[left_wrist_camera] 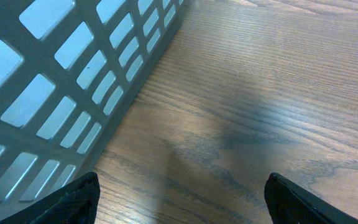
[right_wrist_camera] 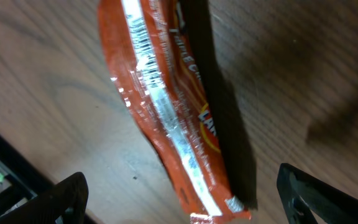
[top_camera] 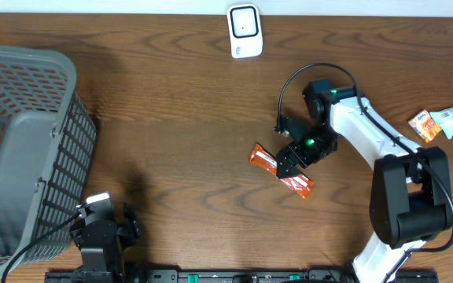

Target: Scan the item barcode

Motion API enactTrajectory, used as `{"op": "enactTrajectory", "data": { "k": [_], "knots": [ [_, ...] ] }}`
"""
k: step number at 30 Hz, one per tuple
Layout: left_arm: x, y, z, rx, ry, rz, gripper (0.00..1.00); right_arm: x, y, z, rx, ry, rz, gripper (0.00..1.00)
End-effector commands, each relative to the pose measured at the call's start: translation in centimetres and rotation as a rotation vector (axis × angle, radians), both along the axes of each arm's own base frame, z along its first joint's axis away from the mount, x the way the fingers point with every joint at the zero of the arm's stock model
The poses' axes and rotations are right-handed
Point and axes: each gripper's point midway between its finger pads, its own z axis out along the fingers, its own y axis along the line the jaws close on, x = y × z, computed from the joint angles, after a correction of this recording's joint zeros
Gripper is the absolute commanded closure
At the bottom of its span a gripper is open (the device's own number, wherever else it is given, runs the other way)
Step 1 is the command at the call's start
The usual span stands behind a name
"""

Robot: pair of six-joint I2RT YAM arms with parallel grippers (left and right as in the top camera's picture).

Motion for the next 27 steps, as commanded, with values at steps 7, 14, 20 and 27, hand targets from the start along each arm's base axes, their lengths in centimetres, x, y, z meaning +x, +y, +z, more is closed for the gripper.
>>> {"op": "enactTrajectory", "data": {
  "k": [7,14,20,27],
  "knots": [
    [-0.5,0.1,-0.9,0.002,0.035,0.009,0.15,-2.3,-0.3,-2.6,-0.034,0.068,-0.029,0.29],
    [-0.5,0.1,-0.9,0.002,0.036,0.009,0.15,-3.7,0.0,-4.2,-0.037,0.092,-0.050,0.82],
    [-0.5,0.1,-0.9,0.002,0.036,0.009,0.15,-3.8,1.4,-4.0,0.023,0.114,-0.111,0.99],
    [-0.5,0.1,-0.9,0.002,0.036,0.009,0.15,-2.2,5.2,0.9,0.268,0.063,-0.164,0.98]
  ]
}}
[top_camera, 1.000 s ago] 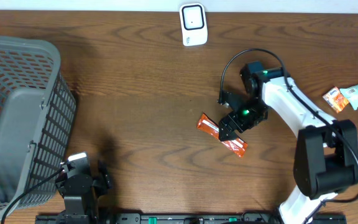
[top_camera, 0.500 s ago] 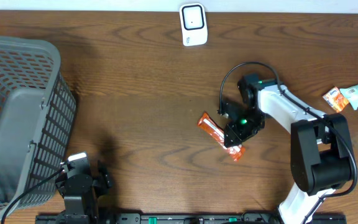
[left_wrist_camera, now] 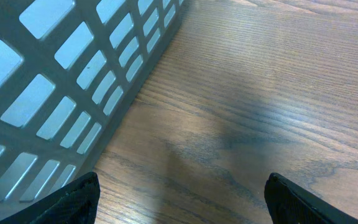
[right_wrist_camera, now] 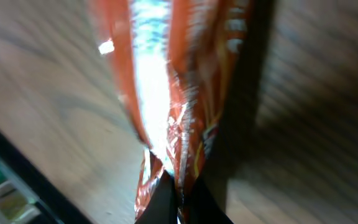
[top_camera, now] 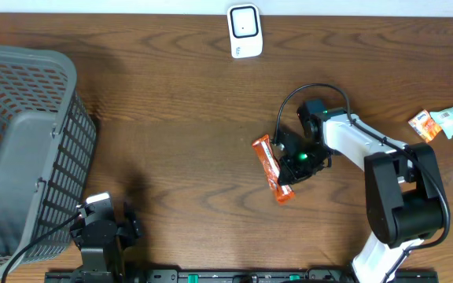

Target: Scan the item barcode

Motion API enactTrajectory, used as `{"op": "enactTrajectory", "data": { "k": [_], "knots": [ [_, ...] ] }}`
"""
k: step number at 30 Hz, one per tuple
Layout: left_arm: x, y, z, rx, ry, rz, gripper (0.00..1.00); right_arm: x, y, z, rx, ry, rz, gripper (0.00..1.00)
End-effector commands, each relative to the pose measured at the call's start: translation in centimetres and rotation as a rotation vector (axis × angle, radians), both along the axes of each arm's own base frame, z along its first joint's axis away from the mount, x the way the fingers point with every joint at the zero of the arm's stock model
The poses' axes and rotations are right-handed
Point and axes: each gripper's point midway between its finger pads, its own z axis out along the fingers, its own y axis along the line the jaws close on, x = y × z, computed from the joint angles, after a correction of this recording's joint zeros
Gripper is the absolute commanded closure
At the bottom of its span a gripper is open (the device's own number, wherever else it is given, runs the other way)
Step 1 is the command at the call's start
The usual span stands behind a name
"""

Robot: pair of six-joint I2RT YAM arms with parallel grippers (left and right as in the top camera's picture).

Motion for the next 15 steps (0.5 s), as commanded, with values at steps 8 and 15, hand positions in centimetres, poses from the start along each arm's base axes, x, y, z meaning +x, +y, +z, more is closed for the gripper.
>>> {"op": "enactTrajectory", "data": {
  "k": [8,15],
  "knots": [
    [-0.5,0.1,-0.9,0.002,0.035,0.009,0.15,0.1,4.2,12.1,0.317,-0.211,-0.034,0.98],
    [-0.5,0.1,-0.9,0.002,0.035,0.008,0.15,-1.5,5.1,15.2,0.436,-0.228,0.003,0.98]
  ]
}}
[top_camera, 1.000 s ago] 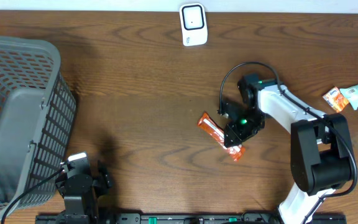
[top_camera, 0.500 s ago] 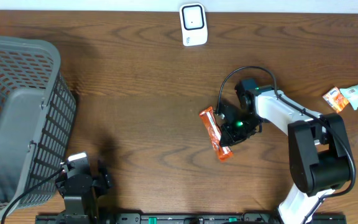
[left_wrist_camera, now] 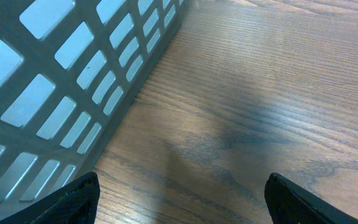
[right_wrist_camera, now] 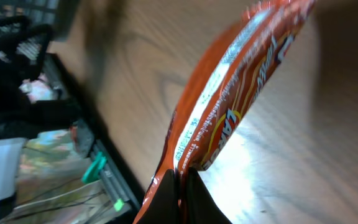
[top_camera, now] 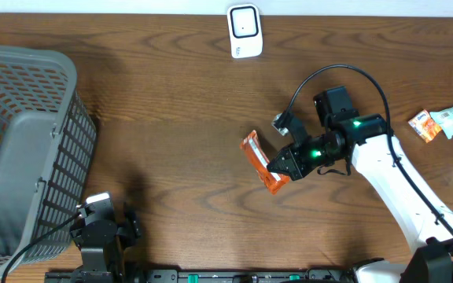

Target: Scan the item barcode

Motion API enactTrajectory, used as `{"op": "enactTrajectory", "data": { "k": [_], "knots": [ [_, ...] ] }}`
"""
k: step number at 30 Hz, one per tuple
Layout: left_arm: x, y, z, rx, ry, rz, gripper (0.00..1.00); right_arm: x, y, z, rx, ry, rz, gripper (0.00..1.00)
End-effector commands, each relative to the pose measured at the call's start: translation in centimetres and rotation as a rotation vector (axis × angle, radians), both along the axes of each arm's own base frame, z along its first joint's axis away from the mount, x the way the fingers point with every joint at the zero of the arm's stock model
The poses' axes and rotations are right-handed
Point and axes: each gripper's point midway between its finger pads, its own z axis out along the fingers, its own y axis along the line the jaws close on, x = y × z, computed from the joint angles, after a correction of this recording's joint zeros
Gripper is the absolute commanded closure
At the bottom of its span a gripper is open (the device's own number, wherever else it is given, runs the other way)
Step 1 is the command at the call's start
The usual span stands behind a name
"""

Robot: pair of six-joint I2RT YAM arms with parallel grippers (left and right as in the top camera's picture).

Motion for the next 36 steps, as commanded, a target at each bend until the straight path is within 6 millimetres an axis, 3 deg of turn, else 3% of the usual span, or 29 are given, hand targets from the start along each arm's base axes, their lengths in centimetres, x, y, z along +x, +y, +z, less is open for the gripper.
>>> {"op": "enactTrajectory", "data": {
  "k": [1,7,9,11,12,16,18,28,34,36],
  "knots": [
    [-0.5,0.1,-0.9,0.002,0.036,0.008,0.15,-1.1,1.8,2.6,0.149,-0.013,0.074,0.98],
    [-0.5,0.1,-0.9,0.002,0.036,0.009,0.15,-2.6,3.6,5.6,0.342,-0.106,0.215,0.98],
    [-0.5,0.1,-0.9,0.002,0.036,0.008,0.15,-2.1,3.2,4.7,0.279,-0.123,0.202,0.99],
    [-0.5,0.1,-0.9,0.002,0.036,0.009,0.15,-1.1,1.8,2.3,0.106,-0.101,0.123,0.99],
    [-0.5,0.1,-0.9,0.002,0.036,0.009,0.15,-0.6,0.9,1.2,0.016,-0.088,0.079,0.92],
    [-0.5,0.1,-0.9,0.002,0.036,0.008,0.15,0.2,-2.7,-2.6,-0.302,-0.092,-0.020,0.01],
    [-0.5,0.1,-0.9,0.002,0.036,0.008,0.15,-0.6,-2.7,-3.6,-0.339,-0.067,-0.016,0.01],
    [-0.5,0.1,-0.9,0.002,0.036,0.009,0.15,-8.4,1.5,-7.9,-0.419,0.008,0.159,0.01],
    [-0.5,0.1,-0.9,0.002,0.036,0.009,0.15,-10.9,2.7,-10.0,-0.358,0.067,0.184,0.01],
    [-0.5,0.1,-0.9,0.002,0.036,0.008,0.15,-11.0,2.7,-10.8,-0.371,0.092,0.156,0.06]
  ]
}}
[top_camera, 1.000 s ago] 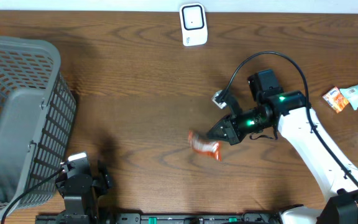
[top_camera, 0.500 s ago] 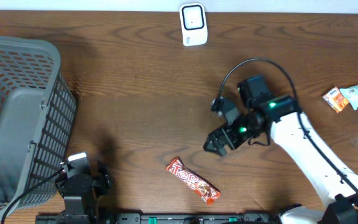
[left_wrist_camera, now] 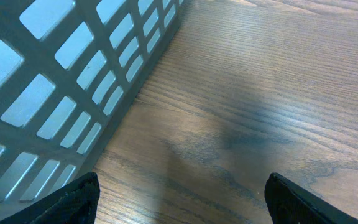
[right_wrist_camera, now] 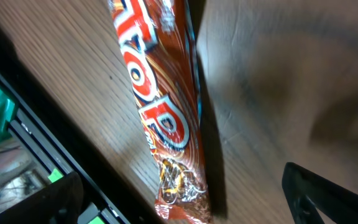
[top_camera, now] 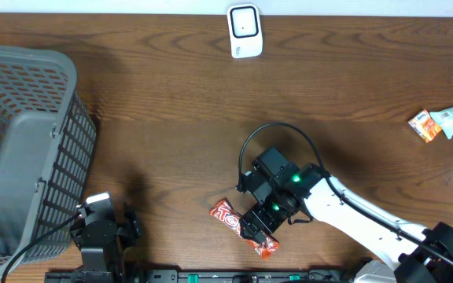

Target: Scan the item barcode

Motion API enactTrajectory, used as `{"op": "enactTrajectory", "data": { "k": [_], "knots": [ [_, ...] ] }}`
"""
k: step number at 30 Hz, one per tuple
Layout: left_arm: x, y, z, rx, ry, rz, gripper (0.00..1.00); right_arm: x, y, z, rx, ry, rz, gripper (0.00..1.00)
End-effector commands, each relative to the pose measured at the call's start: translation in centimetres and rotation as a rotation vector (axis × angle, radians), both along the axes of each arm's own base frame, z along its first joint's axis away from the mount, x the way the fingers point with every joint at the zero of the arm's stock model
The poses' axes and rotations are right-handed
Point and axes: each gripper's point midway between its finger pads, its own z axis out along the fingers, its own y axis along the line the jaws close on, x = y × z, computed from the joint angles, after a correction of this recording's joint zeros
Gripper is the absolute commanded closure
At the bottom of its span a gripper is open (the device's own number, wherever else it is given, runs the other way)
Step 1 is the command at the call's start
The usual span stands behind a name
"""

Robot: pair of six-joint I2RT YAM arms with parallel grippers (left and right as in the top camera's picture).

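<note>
An orange snack bar [top_camera: 238,226] lies flat on the wooden table near its front edge, with its printed logo side up [right_wrist_camera: 160,118]. My right gripper [top_camera: 263,222] hovers just over the bar's nearer end, and in the wrist view the right gripper [right_wrist_camera: 182,202] is open, its dark fingertips [right_wrist_camera: 42,199] wide on either side and nothing between them. The white barcode scanner [top_camera: 244,31] stands at the far edge. My left gripper [top_camera: 101,229] rests open at the front left [left_wrist_camera: 179,205] over bare wood.
A large grey basket [top_camera: 22,149] fills the left side, and its lattice wall [left_wrist_camera: 61,81] is close beside the left gripper. Snack packets [top_camera: 440,122] and a white-green container sit at the right edge. A black rail [top_camera: 226,277] runs along the front.
The right gripper was shut on the bar, holding it tilted above mid-table. Now the bar lies flat near the front edge and the gripper is open over it. The left arm has not moved.
The bar lay seam side up at mid-table with the right gripper open over it. Then the gripper was shut on the bar's end, then held it raised and tilted. Now the bar lies logo side up nearer the front edge, let go.
</note>
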Motion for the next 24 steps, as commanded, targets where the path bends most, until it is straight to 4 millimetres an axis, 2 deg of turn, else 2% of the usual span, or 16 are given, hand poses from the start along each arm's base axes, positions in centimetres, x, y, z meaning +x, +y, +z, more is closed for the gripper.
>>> {"op": "enactTrajectory", "data": {
  "k": [1,5,11,12,13,15,18,21,22,24],
  "knots": [
    [-0.5,0.1,-0.9,0.002,0.036,0.009,0.15,-0.9,0.1,-1.1,-0.015,0.073,-0.070,0.10],
    [-0.5,0.1,-0.9,0.002,0.036,0.009,0.15,-1.6,0.3,-2.7,-0.064,0.120,-0.083,0.23],
    [-0.5,0.1,-0.9,0.002,0.036,0.009,0.15,-3.3,-0.4,-6.5,-0.245,0.169,-0.131,0.25],
    [-0.5,0.1,-0.9,0.002,0.036,0.009,0.15,-3.8,-0.2,-7.2,-0.265,0.181,-0.131,0.34],
    [-0.5,0.1,-0.9,0.002,0.036,0.009,0.15,-4.3,-0.1,-7.9,-0.287,0.192,-0.133,0.49],
    [-0.5,0.1,-0.9,0.002,0.036,0.009,0.15,-4.9,0.1,-9.1,-0.321,0.212,-0.158,0.97],
    [-0.5,0.1,-0.9,0.002,0.036,0.009,0.15,-5.6,0.0,-10.2,-0.365,0.236,-0.199,0.99],
    [-0.5,0.1,-0.9,0.003,0.036,0.009,0.15,-5.5,0.6,-9.7,-0.341,0.240,-0.199,0.99],
    [-0.5,0.1,-0.9,0.002,0.036,0.009,0.15,-5.4,1.4,-9.1,-0.306,0.246,-0.182,0.99],
    [-0.5,0.1,-0.9,0.002,0.036,0.009,0.15,-5.5,4.4,-6.7,-0.136,0.281,-0.081,0.99]
  ]
}}
